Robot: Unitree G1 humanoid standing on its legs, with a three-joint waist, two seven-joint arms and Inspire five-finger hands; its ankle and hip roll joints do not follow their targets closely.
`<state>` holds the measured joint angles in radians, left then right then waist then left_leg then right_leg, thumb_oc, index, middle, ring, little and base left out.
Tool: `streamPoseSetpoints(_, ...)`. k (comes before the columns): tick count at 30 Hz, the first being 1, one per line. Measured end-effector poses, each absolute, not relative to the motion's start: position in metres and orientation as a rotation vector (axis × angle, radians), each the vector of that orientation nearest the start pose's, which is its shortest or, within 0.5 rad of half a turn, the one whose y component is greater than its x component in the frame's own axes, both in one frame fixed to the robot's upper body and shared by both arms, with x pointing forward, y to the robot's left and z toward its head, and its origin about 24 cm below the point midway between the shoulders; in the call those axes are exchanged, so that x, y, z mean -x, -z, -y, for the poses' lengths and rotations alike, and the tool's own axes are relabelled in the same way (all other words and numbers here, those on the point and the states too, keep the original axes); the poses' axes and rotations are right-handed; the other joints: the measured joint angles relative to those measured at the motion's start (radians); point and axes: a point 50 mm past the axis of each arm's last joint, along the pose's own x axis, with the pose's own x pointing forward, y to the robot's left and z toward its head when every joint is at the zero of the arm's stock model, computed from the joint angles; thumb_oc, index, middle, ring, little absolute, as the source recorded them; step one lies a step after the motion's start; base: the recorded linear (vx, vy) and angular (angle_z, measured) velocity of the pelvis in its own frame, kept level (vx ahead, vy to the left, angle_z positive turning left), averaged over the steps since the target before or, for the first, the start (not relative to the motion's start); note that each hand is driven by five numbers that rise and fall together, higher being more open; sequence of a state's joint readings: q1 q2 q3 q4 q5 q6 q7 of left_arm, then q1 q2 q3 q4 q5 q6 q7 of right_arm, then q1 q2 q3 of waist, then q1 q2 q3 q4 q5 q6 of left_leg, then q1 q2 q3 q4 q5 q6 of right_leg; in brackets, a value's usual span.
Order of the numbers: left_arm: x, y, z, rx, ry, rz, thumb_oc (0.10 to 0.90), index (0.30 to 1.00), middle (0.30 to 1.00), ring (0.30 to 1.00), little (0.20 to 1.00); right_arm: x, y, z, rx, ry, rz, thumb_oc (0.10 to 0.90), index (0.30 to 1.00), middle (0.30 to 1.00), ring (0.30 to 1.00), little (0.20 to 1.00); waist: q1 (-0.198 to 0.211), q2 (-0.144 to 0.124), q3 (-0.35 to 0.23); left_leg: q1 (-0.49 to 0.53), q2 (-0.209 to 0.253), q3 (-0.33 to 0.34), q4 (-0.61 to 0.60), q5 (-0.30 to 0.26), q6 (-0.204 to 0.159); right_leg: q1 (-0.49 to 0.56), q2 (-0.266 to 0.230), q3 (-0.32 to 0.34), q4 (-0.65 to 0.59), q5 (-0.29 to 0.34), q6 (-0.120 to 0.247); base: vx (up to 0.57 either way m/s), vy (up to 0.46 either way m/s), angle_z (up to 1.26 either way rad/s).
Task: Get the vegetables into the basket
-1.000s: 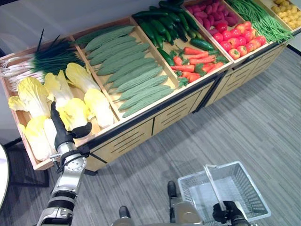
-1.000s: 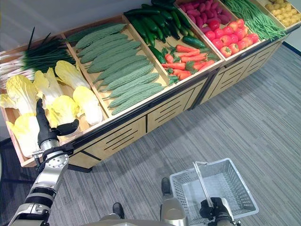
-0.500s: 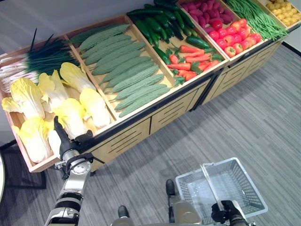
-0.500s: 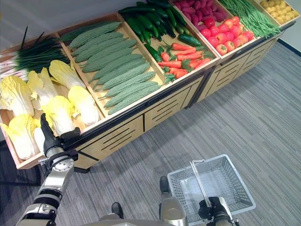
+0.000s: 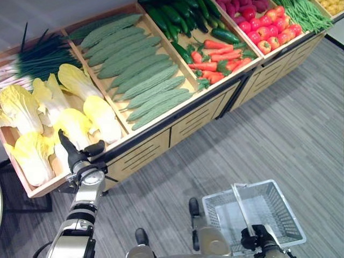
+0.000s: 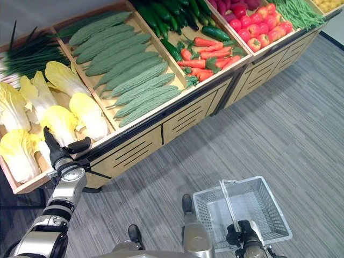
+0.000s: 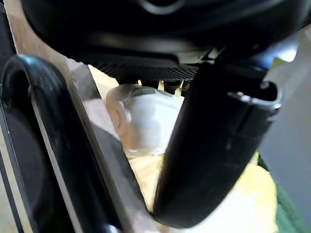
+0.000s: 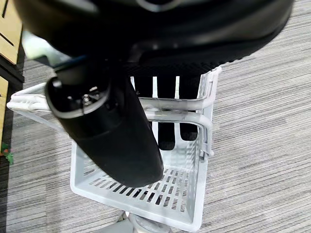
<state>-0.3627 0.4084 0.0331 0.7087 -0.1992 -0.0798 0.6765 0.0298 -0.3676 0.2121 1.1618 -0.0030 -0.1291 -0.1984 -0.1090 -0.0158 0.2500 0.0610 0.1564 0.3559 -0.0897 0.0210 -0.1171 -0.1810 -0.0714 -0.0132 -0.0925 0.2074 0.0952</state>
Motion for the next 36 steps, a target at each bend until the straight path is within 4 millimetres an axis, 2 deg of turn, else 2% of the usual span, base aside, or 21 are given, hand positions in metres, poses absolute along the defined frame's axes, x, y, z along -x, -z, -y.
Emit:
streamPoseSetpoints(1,-0.292,-0.025,-0.293,-0.246,-0.841,-0.174,0.755,0.797,0.797,0.797,0.797,-0.103,0.139,0.279,0.555,0.167,-1.041,0.4,0.3,0.3,0.3,0.3,0.0,0.002,0.0,-0.001,0.001,0.0,0.0,0.0,0.0,-0.001,0.001,0.0,0.0,0.0,0.0,0.0,0.0,0.0)
streamPoseSetpoints(2,-0.295,-0.025,-0.294,-0.243,-0.848,-0.179,0.545,0.503,0.503,0.503,0.503,-0.105,0.139,0.279,0.568,0.156,-1.038,0.4,0.3,0.3,0.3,0.3,-0.001,0.003,0.0,-0.004,0.001,0.001,0.0,0.0,0.0,-0.005,0.001,0.001,0.0,0.0,0.0,0.0,0.0,0.0)
streamPoseSetpoints(3,-0.296,-0.027,-0.294,-0.24,-0.85,-0.175,0.535,0.489,0.489,0.489,0.489,-0.107,0.138,0.279,0.576,0.149,-1.034,0.4,0.3,0.3,0.3,0.3,-0.001,0.003,0.001,-0.006,0.002,0.002,0.0,0.0,-0.001,-0.008,0.001,0.002,0.0,0.0,0.0,0.0,0.0,0.0)
streamPoseSetpoints(4,-0.299,-0.028,-0.294,-0.239,-0.855,-0.177,0.4,0.3,0.3,0.3,0.3,-0.11,0.137,0.279,0.576,0.148,-1.026,0.4,0.3,0.3,0.3,0.3,-0.001,0.005,0.002,-0.01,0.002,0.003,0.0,0.002,-0.001,-0.012,0.001,0.003,0.0,0.001,0.0,0.0,0.0,0.0)
streamPoseSetpoints(6,-0.298,-0.027,-0.3,-0.253,-0.875,-0.192,0.4,0.3,0.3,0.3,0.3,-0.113,0.136,0.28,0.579,0.149,-1.017,0.4,0.3,0.3,0.3,0.3,-0.004,0.01,0.004,-0.01,0.002,0.003,0.0,0.002,0.0,-0.012,0.003,0.003,0.0,0.002,0.0,0.0,0.0,0.0)
streamPoseSetpoints(11,-0.297,-0.03,-0.337,-0.323,-0.949,-0.296,0.4,0.3,0.3,0.3,0.3,-0.123,0.133,0.281,0.598,0.134,-1.001,0.4,0.3,0.3,0.3,0.3,-0.017,0.016,0.002,-0.008,0.001,0.01,-0.001,0.005,-0.004,-0.015,0.003,0.011,0.0,0.004,0.001,0.02,0.014,-0.03)
streamPoseSetpoints(15,-0.301,-0.034,-0.338,-0.298,-0.949,-0.303,0.4,0.3,0.3,0.3,0.3,-0.123,0.134,0.28,0.609,0.12,-1.003,0.4,0.3,0.3,0.3,0.3,-0.018,0.016,0.002,-0.001,-0.001,0.014,0.0,0.005,-0.005,-0.011,0.004,0.016,0.004,0.016,-0.01,0.01,0.028,-0.04)
streamPoseSetpoints(19,-0.303,-0.034,-0.335,-0.214,-0.945,-0.309,0.4,0.3,0.3,0.3,0.3,-0.123,0.134,0.279,0.605,0.111,-1.006,0.4,0.3,0.3,0.3,0.3,-0.016,0.011,-0.001,0.021,-0.002,0.015,0.0,0.005,-0.005,0.012,0.003,0.017,0.005,0.009,-0.001,0.01,0.036,0.01)
streamPoseSetpoints(20,-0.307,-0.043,-0.323,-0.089,-0.932,-0.241,0.4,0.3,0.3,0.3,0.3,-0.121,0.135,0.279,0.603,0.109,-1.012,0.4,0.3,0.3,0.3,0.3,-0.011,0.008,0.0,0.021,-0.003,0.011,0.0,0.006,-0.006,0.015,0.001,0.014,0.005,0.011,-0.001,-0.01,0.013,0.08)
streamPoseSetpoints(26,-0.304,-0.079,-0.268,-0.003,-0.773,0.05,0.4,0.3,0.3,0.3,0.3,-0.114,0.137,0.277,0.585,0.106,-1.027,0.4,0.3,0.3,0.3,0.3,-0.008,-0.013,-0.004,0.038,-0.003,-0.006,0.0,0.005,-0.005,0.042,-0.003,-0.003,0.006,0.018,-0.01,0.0,0.02,0.08)
streamPoseSetpoints(29,-0.302,-0.097,-0.254,0.042,-0.786,0.156,0.4,0.3,0.3,0.3,0.3,-0.112,0.138,0.277,0.58,0.11,-1.034,0.4,0.3,0.3,0.3,0.3,-0.008,-0.013,-0.004,0.053,-0.002,-0.014,0.0,0.005,-0.005,0.064,-0.01,-0.013,0.005,0.016,-0.009,0.0,0.023,0.1)
streamPoseSetpoints(30,-0.299,-0.113,-0.244,0.071,-0.776,0.244,0.4,0.3,0.3,0.3,0.3,-0.11,0.139,0.277,0.58,0.11,-1.042,0.4,0.3,0.3,0.3,0.3,-0.007,-0.013,-0.004,0.059,-0.002,-0.023,0.0,0.005,-0.005,0.076,-0.012,-0.019,0.005,0.013,-0.008,-0.02,0.023,0.15)
streamPoseSetpoints(33,-0.286,-0.139,-0.232,0.118,-0.746,0.416,0.4,0.3,0.3,0.3,0.3,-0.106,0.14,0.276,0.572,0.117,-1.049,0.4,0.3,0.3,0.3,0.3,-0.006,-0.011,-0.008,0.065,-0.005,-0.035,-0.004,0.004,0.0,0.087,-0.019,-0.026,0.005,0.001,0.002,-0.03,0.025,0.11)
streamPoseSetpoints(35,-0.279,-0.147,-0.225,0.122,-0.676,0.502,0.4,0.3,0.3,0.3,0.3,-0.103,0.141,0.276,0.561,0.124,-1.057,0.4,0.3,0.3,0.3,0.3,0.003,-0.009,-0.01,0.068,-0.005,-0.042,-0.002,0.004,0.002,0.095,-0.018,-0.033,0.005,0.0,0.001,-0.02,0.014,0.1)
streamPoseSetpoints(36,-0.272,-0.146,-0.228,0.137,-0.6,0.526,0.4,0.3,0.3,0.3,0.3,-0.103,0.141,0.276,0.552,0.129,-1.054,0.4,0.3,0.3,0.3,0.3,0.002,-0.005,-0.012,0.074,-0.006,-0.042,-0.002,0.006,-0.001,0.1,-0.019,-0.032,0.005,0.001,0.001,0.0,0.0,0.0)
